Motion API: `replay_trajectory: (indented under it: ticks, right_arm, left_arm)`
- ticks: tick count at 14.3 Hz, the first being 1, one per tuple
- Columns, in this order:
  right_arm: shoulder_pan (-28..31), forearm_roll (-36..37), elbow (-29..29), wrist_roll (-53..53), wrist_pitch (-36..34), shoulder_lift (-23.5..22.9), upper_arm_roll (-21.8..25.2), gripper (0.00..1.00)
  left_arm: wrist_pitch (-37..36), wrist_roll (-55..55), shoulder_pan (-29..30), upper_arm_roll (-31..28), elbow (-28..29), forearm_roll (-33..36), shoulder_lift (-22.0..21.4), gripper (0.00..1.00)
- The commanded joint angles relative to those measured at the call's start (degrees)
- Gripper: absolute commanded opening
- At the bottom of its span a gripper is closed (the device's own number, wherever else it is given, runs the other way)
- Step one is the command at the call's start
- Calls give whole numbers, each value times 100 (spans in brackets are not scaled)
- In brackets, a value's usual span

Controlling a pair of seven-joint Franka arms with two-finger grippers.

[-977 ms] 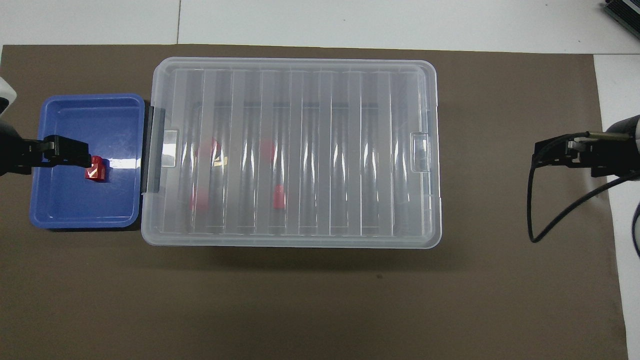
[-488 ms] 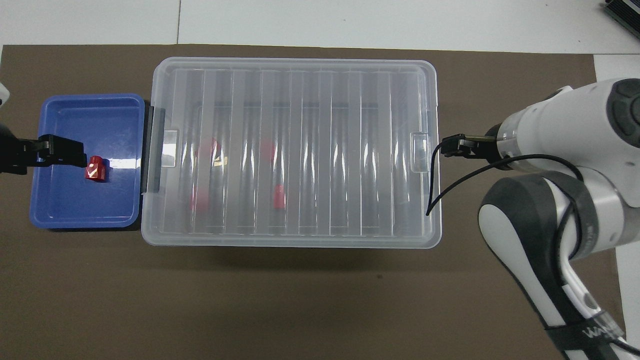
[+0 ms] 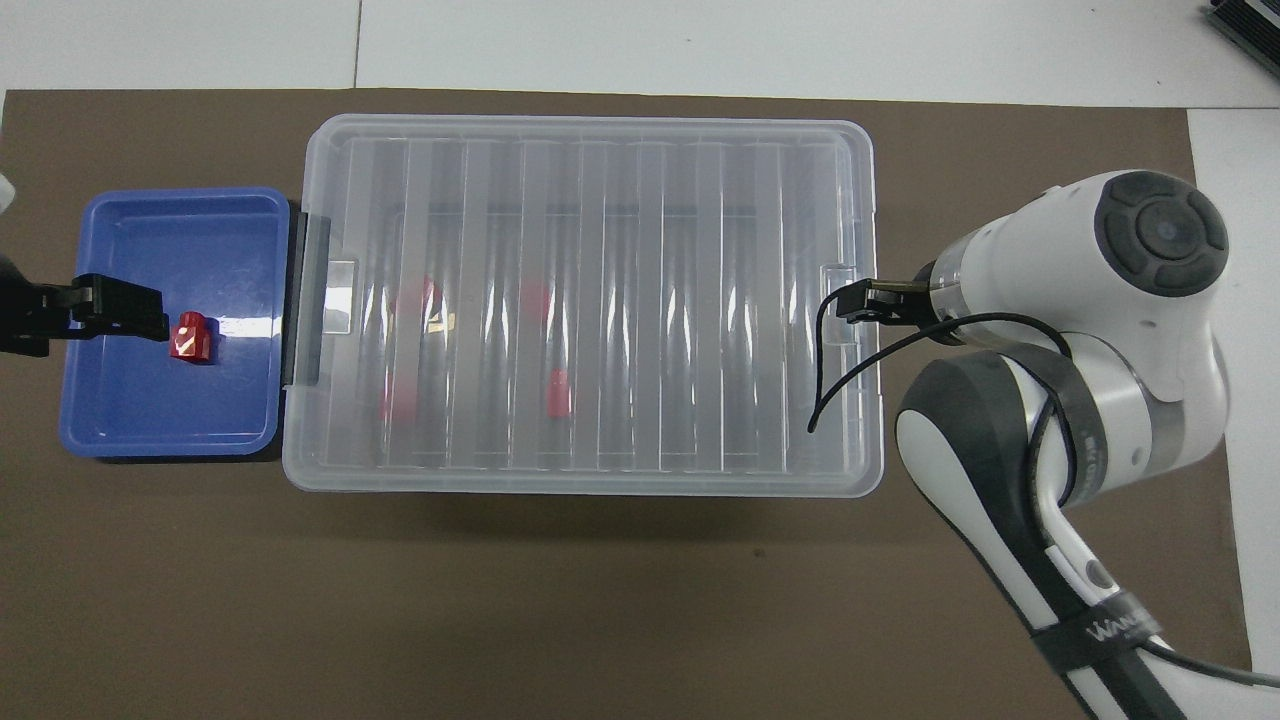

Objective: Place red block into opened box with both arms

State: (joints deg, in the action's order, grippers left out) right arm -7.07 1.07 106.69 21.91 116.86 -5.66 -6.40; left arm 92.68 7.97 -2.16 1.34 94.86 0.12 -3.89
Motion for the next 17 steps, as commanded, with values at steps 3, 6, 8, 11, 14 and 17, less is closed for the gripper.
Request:
replay_trajectory:
  ticks: [3,6,8,11,14,17]
  right_arm:
    - [13,191,238,-107,-128,179,-10,99]
    - [135,218,238,-686,-278,179,7,99]
    - [398,270,238,-1169,-313,179,-1,99]
    - [776,270,247,-1995,-296,153,-1,99]
    - [1040,297,238,-2541,-252,126,7,99]
    - [1295,402,238,-3042,-234,118,-1,99]
  left_arm:
    - [724,-383,154,-19,296,67,62,100]
    - [672,-751,311,-28,-106,128,755,100]
    - [689,-1269,461,-28,-423,137,1291,100]
    - [1310,-2044,813,-28,-381,111,1819,100]
    - [2486,-2053,1015,-28,170,102,2373,100]
    - [3850,-2089,1042,-28,1058,102,2542,100]
